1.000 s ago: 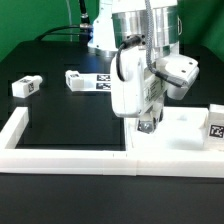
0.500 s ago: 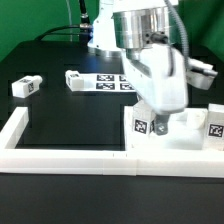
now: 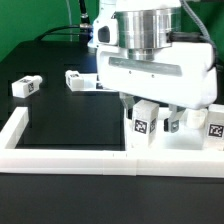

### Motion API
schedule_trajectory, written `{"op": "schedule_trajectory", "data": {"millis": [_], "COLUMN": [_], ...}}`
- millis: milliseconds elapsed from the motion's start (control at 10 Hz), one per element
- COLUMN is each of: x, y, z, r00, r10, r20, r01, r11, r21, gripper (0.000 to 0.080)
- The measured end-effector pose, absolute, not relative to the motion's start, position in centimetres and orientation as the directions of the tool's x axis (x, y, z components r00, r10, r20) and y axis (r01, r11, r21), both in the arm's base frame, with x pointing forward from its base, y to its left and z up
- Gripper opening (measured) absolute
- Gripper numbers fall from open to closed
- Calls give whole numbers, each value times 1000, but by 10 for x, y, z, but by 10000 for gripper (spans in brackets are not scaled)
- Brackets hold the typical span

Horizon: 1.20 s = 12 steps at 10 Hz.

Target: Assemble square table

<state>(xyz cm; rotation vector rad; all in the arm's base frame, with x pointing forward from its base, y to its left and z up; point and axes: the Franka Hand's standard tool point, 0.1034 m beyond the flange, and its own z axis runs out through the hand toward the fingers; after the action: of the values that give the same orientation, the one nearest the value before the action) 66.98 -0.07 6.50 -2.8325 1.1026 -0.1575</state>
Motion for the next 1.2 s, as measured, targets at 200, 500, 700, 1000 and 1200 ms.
{"op": "schedule_trajectory", "data": {"millis": [200,500,700,1000,1200], "x": [670,667,667,667,667], "y": [-1,-8,-8,-10,-2], "z": [65,63,63,65,62], "r00": [795,730,626,218,-113], "r10": [-601,-680,-778,-976,-989], "r20": [82,65,47,-25,-94], "r01": [-591,-672,-770,-969,-986], "r11": [-798,-732,-627,-214,123], "r21": [-118,-112,-122,-126,-113], "gripper": [649,288,286,286,286]}}
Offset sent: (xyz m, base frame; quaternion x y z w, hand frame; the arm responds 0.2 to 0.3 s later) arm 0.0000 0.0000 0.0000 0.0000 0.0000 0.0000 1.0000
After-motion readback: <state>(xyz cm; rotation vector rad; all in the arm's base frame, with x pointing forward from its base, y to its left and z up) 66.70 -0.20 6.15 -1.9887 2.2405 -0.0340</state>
